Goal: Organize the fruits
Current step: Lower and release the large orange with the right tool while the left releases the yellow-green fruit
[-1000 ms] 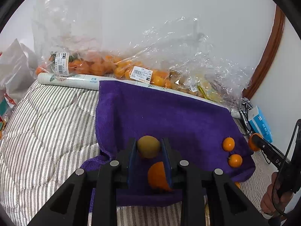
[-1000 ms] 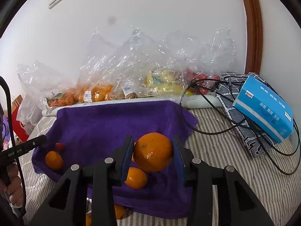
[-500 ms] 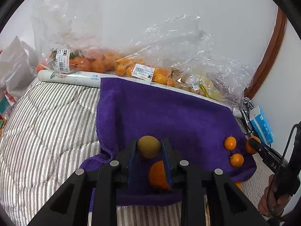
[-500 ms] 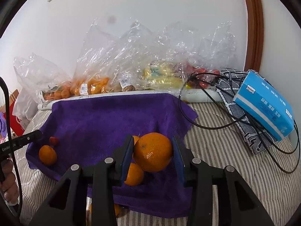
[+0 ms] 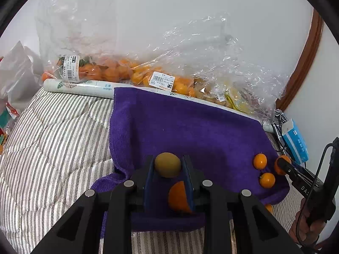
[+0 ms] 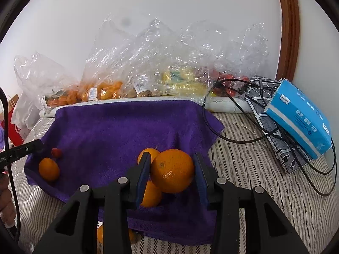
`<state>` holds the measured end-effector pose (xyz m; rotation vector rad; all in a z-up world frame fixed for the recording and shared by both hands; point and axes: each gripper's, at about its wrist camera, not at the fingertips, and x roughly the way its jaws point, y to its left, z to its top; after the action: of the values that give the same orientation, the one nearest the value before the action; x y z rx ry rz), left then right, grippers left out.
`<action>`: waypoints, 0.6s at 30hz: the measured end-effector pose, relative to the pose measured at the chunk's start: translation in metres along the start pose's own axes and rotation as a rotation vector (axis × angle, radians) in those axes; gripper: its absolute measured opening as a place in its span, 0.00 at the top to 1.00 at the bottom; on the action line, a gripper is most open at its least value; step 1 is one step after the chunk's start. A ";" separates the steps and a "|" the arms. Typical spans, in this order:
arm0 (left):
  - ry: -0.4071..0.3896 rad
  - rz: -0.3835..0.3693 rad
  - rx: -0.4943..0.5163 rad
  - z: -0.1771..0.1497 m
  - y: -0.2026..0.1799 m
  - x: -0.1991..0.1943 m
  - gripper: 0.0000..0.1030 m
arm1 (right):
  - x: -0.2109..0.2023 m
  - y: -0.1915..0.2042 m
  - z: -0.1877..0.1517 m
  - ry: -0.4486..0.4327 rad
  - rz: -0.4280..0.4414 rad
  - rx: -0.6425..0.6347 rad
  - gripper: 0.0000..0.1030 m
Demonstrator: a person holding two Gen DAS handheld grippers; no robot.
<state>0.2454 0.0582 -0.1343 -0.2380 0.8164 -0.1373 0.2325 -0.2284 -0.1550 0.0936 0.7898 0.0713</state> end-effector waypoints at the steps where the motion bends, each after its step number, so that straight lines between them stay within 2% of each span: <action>1: 0.002 0.001 0.002 0.000 0.000 0.000 0.76 | 0.001 0.000 0.000 0.004 0.001 0.000 0.60; 18: 0.051 0.027 0.002 -0.001 0.000 0.009 0.75 | 0.009 0.002 -0.002 0.041 -0.004 -0.010 0.60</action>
<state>0.2510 0.0565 -0.1411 -0.2223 0.8696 -0.1194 0.2369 -0.2256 -0.1626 0.0815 0.8302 0.0735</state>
